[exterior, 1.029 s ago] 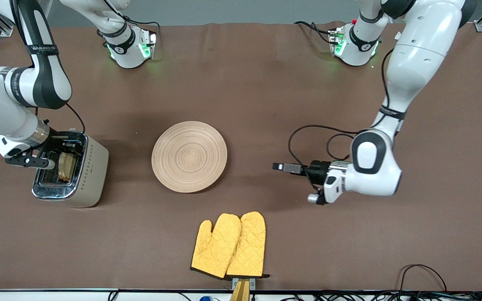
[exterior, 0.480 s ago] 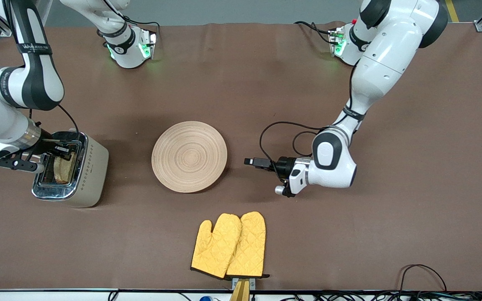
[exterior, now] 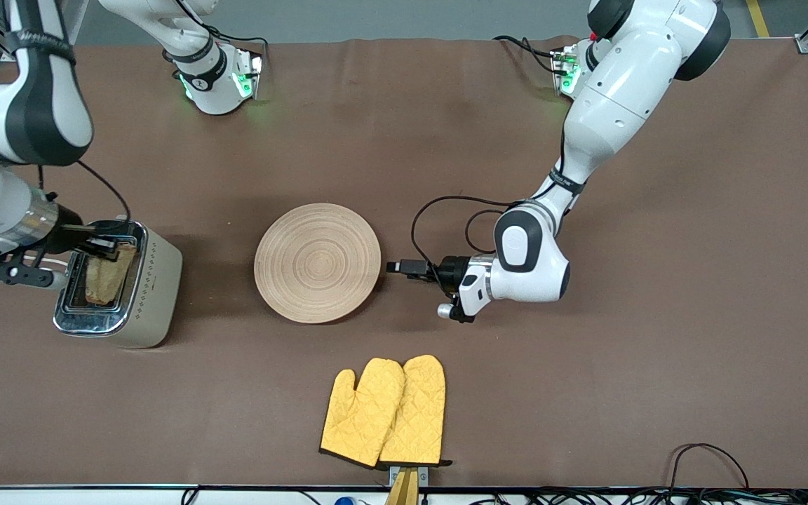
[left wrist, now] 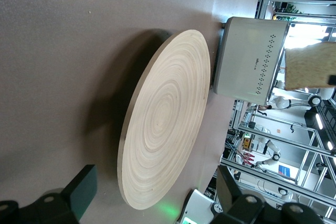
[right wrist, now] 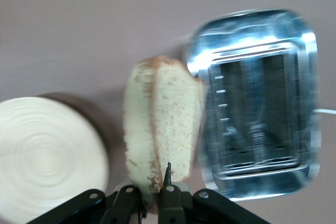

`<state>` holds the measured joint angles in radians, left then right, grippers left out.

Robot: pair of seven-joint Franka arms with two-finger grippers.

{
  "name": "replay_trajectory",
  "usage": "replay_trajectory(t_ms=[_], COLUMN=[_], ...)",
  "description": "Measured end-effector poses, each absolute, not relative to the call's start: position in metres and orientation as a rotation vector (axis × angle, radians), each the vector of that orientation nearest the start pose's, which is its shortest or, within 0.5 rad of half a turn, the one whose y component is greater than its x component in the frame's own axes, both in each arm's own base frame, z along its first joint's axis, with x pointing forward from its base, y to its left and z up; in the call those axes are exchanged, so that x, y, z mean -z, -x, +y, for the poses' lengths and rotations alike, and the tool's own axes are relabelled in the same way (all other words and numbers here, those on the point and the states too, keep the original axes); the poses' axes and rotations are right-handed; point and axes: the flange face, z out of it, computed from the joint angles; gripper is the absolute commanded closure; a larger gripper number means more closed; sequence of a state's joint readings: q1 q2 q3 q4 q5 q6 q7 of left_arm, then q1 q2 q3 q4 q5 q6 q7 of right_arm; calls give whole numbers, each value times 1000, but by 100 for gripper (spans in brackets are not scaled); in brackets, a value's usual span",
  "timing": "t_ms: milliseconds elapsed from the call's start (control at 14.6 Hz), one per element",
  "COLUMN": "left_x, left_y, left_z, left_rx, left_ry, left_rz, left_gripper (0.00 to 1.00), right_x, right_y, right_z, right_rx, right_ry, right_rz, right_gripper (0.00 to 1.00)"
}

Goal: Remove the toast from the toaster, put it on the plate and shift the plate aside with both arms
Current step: 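Lift the toast out with the right gripper while the left gripper grips the plate rim, then lower the toast onto the wooden plate and open the right gripper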

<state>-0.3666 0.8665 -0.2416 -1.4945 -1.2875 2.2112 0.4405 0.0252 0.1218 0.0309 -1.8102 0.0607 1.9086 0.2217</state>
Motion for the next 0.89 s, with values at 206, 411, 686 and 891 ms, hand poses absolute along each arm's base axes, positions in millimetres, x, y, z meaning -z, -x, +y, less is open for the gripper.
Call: replay_trajectory(t_ms=[206, 411, 686, 891], left_x=[-168, -152, -133, -127], left_y=[-582, -576, -569, -561], left_z=[-416, -421, -426, -437], left_rx=[251, 229, 221, 213], left_ry=[-2044, -2045, -2070, -2080], left_rz=[-21, -27, -17, -6], left_gripper=[0, 0, 0, 0], right_x=[-466, -442, -420, -397], right_y=[-585, -553, -485, -452], right_z=[115, 183, 249, 277], right_rx=[-14, 63, 262, 376], right_ry=[3011, 2948, 2837, 2757], right_rz=[249, 219, 281, 338], right_gripper=[100, 100, 100, 54])
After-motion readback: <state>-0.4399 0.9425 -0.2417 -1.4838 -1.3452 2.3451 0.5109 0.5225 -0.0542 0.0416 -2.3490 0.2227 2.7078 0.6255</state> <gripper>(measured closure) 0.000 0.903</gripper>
